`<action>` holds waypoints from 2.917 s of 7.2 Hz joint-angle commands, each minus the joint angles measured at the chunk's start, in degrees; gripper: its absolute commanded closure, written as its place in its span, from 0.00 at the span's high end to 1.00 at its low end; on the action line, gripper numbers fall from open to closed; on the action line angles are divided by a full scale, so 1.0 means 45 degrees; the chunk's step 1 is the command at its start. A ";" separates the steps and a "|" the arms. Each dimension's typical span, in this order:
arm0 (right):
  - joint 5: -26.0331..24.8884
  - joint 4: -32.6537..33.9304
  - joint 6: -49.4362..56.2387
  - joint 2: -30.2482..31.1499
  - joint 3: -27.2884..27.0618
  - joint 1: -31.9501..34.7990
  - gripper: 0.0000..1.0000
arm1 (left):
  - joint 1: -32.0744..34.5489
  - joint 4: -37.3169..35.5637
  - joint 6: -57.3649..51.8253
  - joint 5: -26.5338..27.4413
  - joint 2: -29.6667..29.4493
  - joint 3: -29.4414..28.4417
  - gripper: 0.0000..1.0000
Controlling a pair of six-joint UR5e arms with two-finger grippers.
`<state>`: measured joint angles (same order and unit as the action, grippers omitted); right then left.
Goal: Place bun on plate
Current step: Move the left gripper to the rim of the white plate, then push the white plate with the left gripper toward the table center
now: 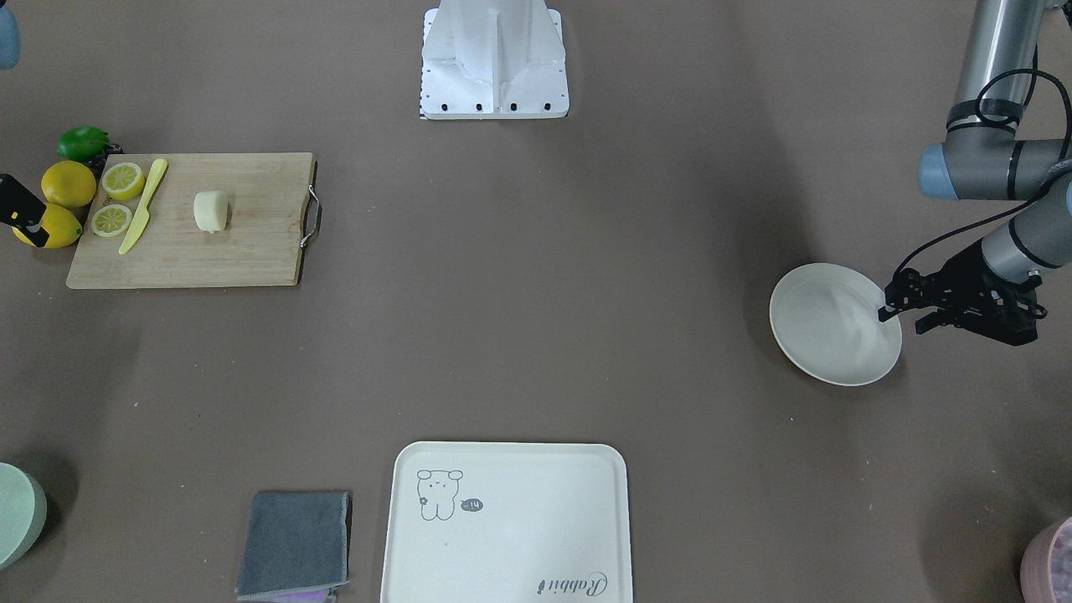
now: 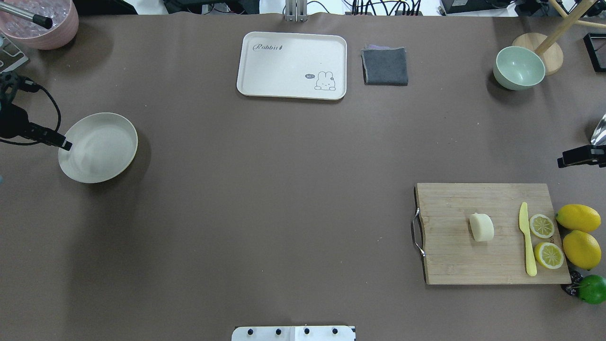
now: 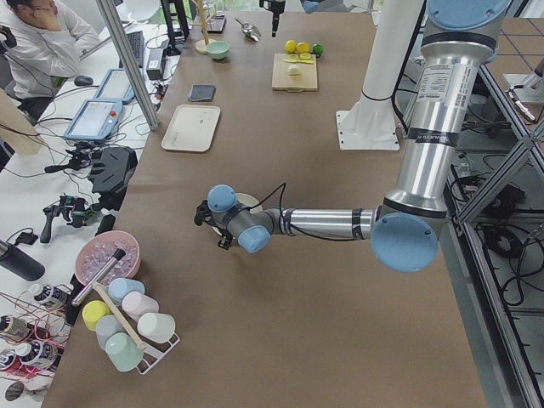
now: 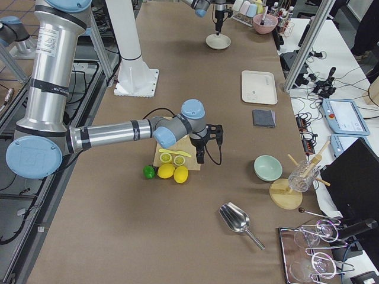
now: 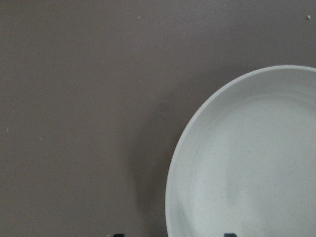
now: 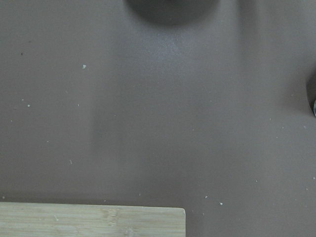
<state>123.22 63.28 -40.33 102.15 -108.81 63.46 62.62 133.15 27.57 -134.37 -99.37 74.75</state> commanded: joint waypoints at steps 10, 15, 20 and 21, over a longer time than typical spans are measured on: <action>0.0000 -0.0079 -0.0021 -0.0005 0.0118 -0.0001 1.00 | -0.1000 0.0313 0.5556 -0.0472 -0.1959 0.1663 0.00; 0.0039 -0.0079 -0.0080 -0.0005 0.0098 -0.0001 1.00 | -0.6608 0.0176 1.0396 0.4037 -0.4167 0.2901 0.00; 0.0253 -0.0021 -0.0661 -0.0588 0.0002 -0.0039 1.00 | -0.6285 -0.0056 1.0396 0.4139 -0.4012 0.3834 0.98; 0.0099 0.0115 -0.2445 -0.1093 -0.0115 -0.0794 1.00 | -0.5313 -0.1044 1.0338 0.3190 -0.3992 0.4071 0.98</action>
<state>124.01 63.27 -44.35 99.49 -108.82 62.55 34.63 132.21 74.26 -116.55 -117.59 91.30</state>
